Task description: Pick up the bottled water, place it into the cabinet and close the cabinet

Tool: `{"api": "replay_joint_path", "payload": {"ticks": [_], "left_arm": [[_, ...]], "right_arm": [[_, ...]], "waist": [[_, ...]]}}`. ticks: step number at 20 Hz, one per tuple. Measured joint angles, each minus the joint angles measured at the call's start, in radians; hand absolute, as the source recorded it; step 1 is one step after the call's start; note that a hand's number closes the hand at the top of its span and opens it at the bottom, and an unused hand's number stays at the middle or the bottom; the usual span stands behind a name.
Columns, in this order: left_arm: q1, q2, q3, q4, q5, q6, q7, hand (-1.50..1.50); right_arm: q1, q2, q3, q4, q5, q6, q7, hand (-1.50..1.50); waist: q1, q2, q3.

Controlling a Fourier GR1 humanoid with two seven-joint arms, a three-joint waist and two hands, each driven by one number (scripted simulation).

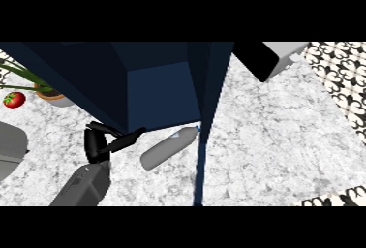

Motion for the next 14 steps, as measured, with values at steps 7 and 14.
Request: {"api": "replay_joint_path", "payload": {"ticks": [7, 14], "left_arm": [[0.0, 0.056, -0.057, 0.003, -0.045, -0.013, 0.006, -1.5], [-0.03, 0.056, -0.067, 0.022, -0.033, -0.053, 0.027, 1.5]], "right_arm": [[-0.012, -0.008, 0.006, 0.011, 0.001, 0.014, -0.001, -1.5], [-0.021, -0.013, 0.009, 0.019, 0.003, 0.015, 0.004, -1.5]], "waist": [[-0.012, 0.002, -0.001], [0.005, 0.001, -0.011]]}}
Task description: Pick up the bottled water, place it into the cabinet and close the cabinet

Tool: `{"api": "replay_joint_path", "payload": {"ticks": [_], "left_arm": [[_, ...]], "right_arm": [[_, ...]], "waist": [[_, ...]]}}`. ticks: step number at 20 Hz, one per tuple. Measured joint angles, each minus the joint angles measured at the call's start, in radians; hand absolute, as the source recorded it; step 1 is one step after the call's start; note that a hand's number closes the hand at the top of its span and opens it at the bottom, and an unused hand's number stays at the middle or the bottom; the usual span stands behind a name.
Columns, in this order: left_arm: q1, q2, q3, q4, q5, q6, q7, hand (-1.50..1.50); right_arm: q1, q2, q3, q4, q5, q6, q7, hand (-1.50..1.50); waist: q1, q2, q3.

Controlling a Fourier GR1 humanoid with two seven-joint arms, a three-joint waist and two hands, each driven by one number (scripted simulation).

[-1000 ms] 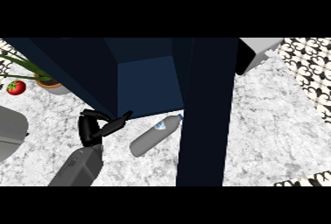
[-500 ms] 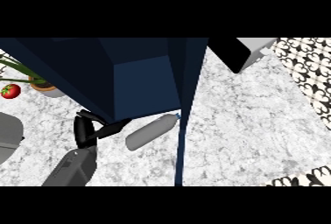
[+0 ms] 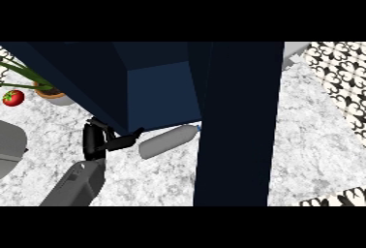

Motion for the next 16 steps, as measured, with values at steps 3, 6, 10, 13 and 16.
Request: {"api": "replay_joint_path", "payload": {"ticks": [3, 6, 10, 13, 16], "left_arm": [[-0.006, -0.014, 0.004, 0.008, 0.013, -0.015, -0.003, 1.5], [-0.02, -0.024, 0.001, 0.02, 0.022, -0.033, 0.006, 1.5], [-0.04, -0.044, -0.003, 0.04, 0.03, -0.066, 0.01, 1.5], [-0.048, -0.059, 0.003, 0.054, 0.043, -0.088, 0.005, 1.5], [-0.051, -0.073, 0.003, 0.059, 0.055, -0.126, 0.009, 1.5]], "right_arm": [[0.001, -0.004, -0.003, -0.003, -0.001, 0.0, 0.004, -1.5], [0.005, -0.006, -0.007, -0.008, 0.006, 0.004, 0.002, -1.5], [0.006, -0.018, -0.019, -0.021, 0.011, 0.003, 0.009, -1.5], [0.02, -0.025, -0.026, -0.035, 0.007, 0.008, 0.017, -1.5], [0.036, -0.029, -0.029, -0.057, 0.006, 0.012, 0.027, -1.5]], "waist": [[0.012, -0.003, -0.002], [0.029, -0.004, -0.004], [0.059, -0.007, -0.005], [0.075, -0.009, -0.006], [0.094, -0.012, -0.006]]}}
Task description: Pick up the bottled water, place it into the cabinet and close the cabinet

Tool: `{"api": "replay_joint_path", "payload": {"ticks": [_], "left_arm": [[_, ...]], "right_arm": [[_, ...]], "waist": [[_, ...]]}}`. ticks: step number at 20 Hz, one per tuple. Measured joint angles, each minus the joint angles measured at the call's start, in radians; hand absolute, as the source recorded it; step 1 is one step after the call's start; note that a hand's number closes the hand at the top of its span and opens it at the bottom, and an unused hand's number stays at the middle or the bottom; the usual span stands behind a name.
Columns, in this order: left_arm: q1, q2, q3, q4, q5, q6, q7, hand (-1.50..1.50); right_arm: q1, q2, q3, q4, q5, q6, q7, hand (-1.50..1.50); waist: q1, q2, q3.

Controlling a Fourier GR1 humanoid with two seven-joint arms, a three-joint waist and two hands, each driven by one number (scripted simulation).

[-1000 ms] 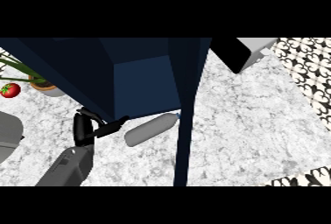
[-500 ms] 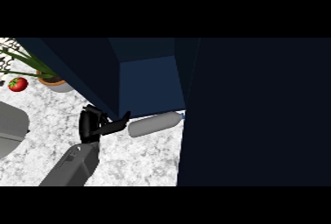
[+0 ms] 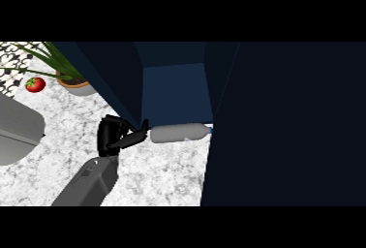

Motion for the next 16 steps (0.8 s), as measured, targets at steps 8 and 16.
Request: {"api": "replay_joint_path", "payload": {"ticks": [8, 16], "left_arm": [[0.013, -0.042, -0.021, -0.034, 0.036, -0.137, -0.005, 1.5], [0.038, -0.092, -0.11, -0.221, 0.032, -0.322, 0.014, -1.5]], "right_arm": [[0.06, -0.007, 0.0, -0.076, -0.024, 0.02, 0.035, 1.5], [0.12, -0.007, 0.013, -0.127, -0.058, 0.025, 0.078, 1.5]], "waist": [[0.038, -0.008, 0.001], [0.074, -0.015, -0.001]]}}
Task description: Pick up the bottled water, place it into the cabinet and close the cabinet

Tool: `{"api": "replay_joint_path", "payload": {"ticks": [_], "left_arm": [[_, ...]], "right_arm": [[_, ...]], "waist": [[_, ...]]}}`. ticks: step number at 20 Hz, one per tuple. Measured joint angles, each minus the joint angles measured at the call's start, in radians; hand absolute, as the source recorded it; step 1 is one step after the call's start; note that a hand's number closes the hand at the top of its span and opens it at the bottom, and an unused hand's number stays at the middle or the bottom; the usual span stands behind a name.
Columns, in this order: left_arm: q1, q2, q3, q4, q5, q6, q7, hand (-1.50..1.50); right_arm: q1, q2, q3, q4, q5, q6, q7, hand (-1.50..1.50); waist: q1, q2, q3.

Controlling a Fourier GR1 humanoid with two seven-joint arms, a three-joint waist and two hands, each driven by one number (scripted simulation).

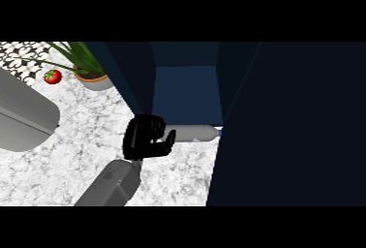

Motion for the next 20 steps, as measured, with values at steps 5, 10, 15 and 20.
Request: {"api": "replay_joint_path", "payload": {"ticks": [5, 10, 15, 20], "left_arm": [[0.118, 0.055, -0.05, -0.179, -0.021, -0.041, 0.04, -1.5], [0.238, 0.146, -0.072, -0.329, 0.0, -0.12, 0.085, -1.5], [0.355, 0.24, -0.048, -0.462, 0.018, -0.149, 0.091, -1.5], [0.475, 0.345, 0.006, -0.569, 0.033, -0.169, 0.072, -1.5]], "right_arm": [[0.025, 0.019, 0.009, -0.011, -0.008, -0.002, 0.004, 1.5], [0.01, 0.001, 0.058, -0.018, -0.007, 0.009, 0.007, 1.5], [0.005, -0.001, 0.171, -0.028, -0.009, -0.006, 0.037, 1.5], [-0.012, 0.03, 0.326, -0.032, -0.004, -0.036, 0.044, 1.5]], "waist": [[0.015, -0.001, 0.0], [0.024, -0.002, 0.0], [0.027, -0.003, -0.001], [0.033, -0.004, -0.002]]}}
